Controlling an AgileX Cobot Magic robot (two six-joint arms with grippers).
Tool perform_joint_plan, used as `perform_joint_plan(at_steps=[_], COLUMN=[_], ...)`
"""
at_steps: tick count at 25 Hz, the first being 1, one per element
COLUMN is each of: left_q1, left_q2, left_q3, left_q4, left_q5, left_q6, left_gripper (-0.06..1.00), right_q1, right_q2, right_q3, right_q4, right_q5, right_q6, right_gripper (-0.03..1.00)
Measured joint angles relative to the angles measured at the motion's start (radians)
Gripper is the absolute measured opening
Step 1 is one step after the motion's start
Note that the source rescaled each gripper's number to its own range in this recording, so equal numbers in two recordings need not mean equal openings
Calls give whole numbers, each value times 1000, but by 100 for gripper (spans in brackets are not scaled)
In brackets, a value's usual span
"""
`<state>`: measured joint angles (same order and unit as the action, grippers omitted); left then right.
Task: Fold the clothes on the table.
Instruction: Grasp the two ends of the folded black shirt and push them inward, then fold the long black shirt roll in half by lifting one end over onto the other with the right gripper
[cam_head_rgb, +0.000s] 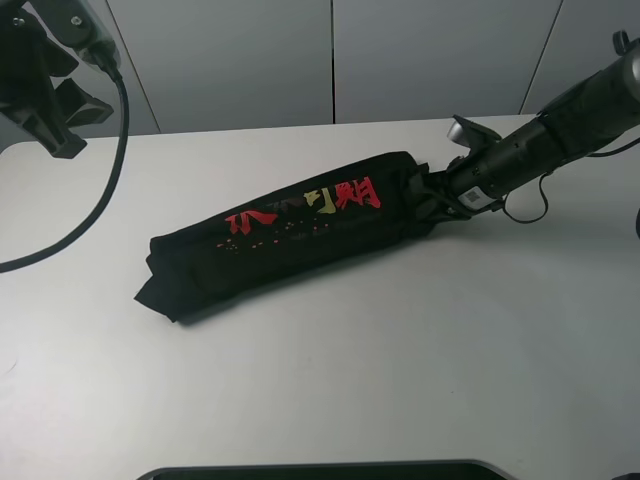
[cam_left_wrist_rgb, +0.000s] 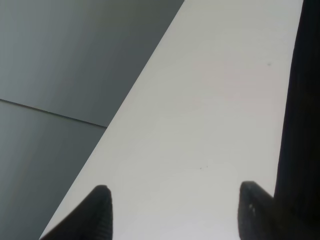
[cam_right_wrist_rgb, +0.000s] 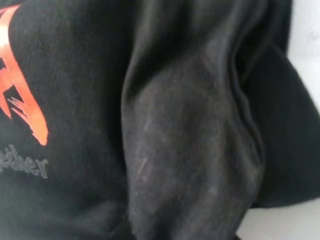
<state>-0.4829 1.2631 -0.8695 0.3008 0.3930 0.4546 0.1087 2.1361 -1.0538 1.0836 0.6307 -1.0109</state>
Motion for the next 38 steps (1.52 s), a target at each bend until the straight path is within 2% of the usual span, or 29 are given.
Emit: perform_joint_plan(at_steps=[4, 7, 11, 14, 16, 19, 23, 26, 29, 34, 38], left_q1=[0, 0, 0, 0, 0, 0, 0, 0, 0, 0, 0], left_q2=[0, 0, 0, 0, 0, 0, 0, 0, 0, 0, 0], left_q3=[0, 0, 0, 0, 0, 0, 0, 0, 0, 0, 0], left_q4=[0, 0, 0, 0, 0, -1, -1, -1, -1, -1, -1], left_q5=[0, 0, 3, 5, 5, 7, 7, 7, 7, 7, 7], left_q6=[0, 0, 0, -10, -14, -17, -18, -18, -18, -18, -24], left_gripper=[71, 71, 71, 71, 71, 71, 71, 71, 71, 71, 71], right_q1=[0, -5, -71, -168, -236, -281, -270, -217, -86, 194, 351], right_q2=[2, -10, -63, -138, -208, -351, -509, -552, -547, -451, -342], right_q3=[0, 0, 2, 14, 18, 18, 18, 18, 20, 39, 51], right_q4=[-16, -109, -368, -598, -675, -680, -558, -466, -434, -405, -383], right_q5=[19, 23, 48, 65, 101, 188, 326, 387, 381, 235, 154], right_q6=[8, 100, 338, 489, 541, 567, 542, 505, 493, 533, 570], right_gripper=[10, 10, 10, 10, 10, 10, 10, 10, 10, 10, 10])
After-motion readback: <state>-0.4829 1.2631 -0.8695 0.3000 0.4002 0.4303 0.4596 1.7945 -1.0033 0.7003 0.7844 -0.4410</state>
